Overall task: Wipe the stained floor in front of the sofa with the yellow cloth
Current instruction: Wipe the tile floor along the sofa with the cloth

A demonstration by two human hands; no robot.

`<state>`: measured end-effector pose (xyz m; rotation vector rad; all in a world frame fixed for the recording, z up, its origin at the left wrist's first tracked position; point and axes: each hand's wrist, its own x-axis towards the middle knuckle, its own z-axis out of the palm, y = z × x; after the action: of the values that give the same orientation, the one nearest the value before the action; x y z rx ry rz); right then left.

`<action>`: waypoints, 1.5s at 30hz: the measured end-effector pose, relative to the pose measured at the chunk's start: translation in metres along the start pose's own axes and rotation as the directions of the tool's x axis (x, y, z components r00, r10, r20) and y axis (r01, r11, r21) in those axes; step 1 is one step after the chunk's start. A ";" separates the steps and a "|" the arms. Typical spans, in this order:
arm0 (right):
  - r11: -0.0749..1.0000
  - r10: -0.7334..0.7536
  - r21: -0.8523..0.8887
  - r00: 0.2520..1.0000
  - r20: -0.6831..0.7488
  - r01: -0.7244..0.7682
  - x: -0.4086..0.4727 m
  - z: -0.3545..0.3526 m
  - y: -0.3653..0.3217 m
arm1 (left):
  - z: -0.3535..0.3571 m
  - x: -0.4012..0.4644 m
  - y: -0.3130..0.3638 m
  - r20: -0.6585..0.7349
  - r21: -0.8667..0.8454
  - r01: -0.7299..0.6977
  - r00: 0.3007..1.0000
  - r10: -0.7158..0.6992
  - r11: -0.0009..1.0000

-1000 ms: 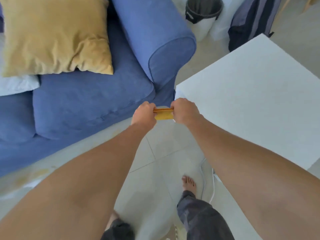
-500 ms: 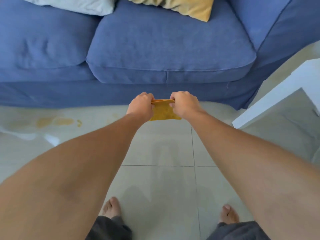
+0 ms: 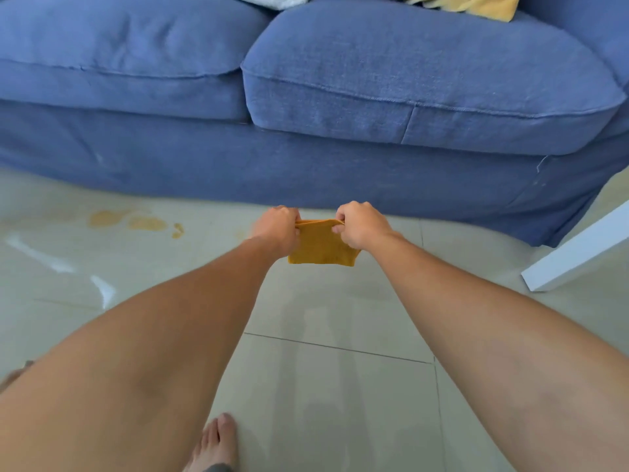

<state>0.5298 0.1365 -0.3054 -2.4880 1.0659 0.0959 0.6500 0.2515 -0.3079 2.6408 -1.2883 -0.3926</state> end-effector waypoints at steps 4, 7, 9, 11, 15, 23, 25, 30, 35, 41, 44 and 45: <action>0.999 0.001 0.038 0.996 0.094 -0.005 -0.019 0.016 -0.027 | 0.001 -0.025 -0.031 0.079 0.031 0.018 0.997 -0.021 0.999; 0.994 0.005 0.107 0.994 0.111 -0.016 -0.022 0.032 -0.047 | 0.001 -0.032 -0.059 0.121 0.005 0.050 0.991 -0.050 0.999; 0.991 0.008 0.130 0.990 0.143 -0.026 -0.017 0.048 -0.058 | 0.005 -0.034 -0.079 0.166 0.022 0.063 0.984 -0.066 0.998; 0.986 -0.004 0.166 0.986 0.166 -0.024 -0.005 0.063 -0.069 | 0.008 -0.030 -0.099 0.179 0.038 0.082 0.980 -0.088 0.996; 0.979 -0.042 0.204 0.990 0.135 0.014 0.034 0.086 -0.093 | 0.009 0.000 -0.136 0.098 -0.002 0.145 0.985 -0.144 0.989; 0.971 -0.223 0.037 0.946 -0.236 0.238 0.121 0.099 -0.134 | 0.017 0.074 -0.195 -0.382 -0.130 0.113 0.911 -0.155 0.985; 0.938 -0.346 -0.089 0.914 -0.212 0.335 0.128 0.116 -0.132 | 0.028 0.074 -0.208 -0.382 -0.104 0.110 0.913 -0.142 0.988; 0.914 -0.379 -0.092 0.912 0.158 0.396 0.100 0.179 -0.088 | 0.075 0.051 -0.231 -0.062 0.079 0.206 0.978 -0.201 0.975; 0.984 -0.175 -0.066 0.962 -0.212 0.165 0.047 0.217 -0.009 | 0.109 0.078 -0.209 -0.104 -0.062 0.254 0.960 -0.259 0.965; 0.981 -0.177 -0.126 0.951 -0.254 0.149 0.028 0.244 0.049 | 0.160 0.135 -0.183 -0.002 0.025 0.143 0.990 -0.143 0.989; 0.974 -0.205 -0.150 0.937 -0.283 0.168 0.030 0.252 0.052 | 0.177 0.140 -0.193 -0.065 0.103 0.141 0.989 -0.135 0.985; 0.972 -0.209 -0.163 0.933 -0.295 0.166 0.031 0.252 0.053 | 0.179 0.142 -0.193 -0.092 0.113 0.143 0.987 -0.133 0.983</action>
<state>0.5400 0.1876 -0.5599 -2.7802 0.9575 -0.3002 0.8221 0.2488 -0.5527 2.8233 -1.1403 -0.2276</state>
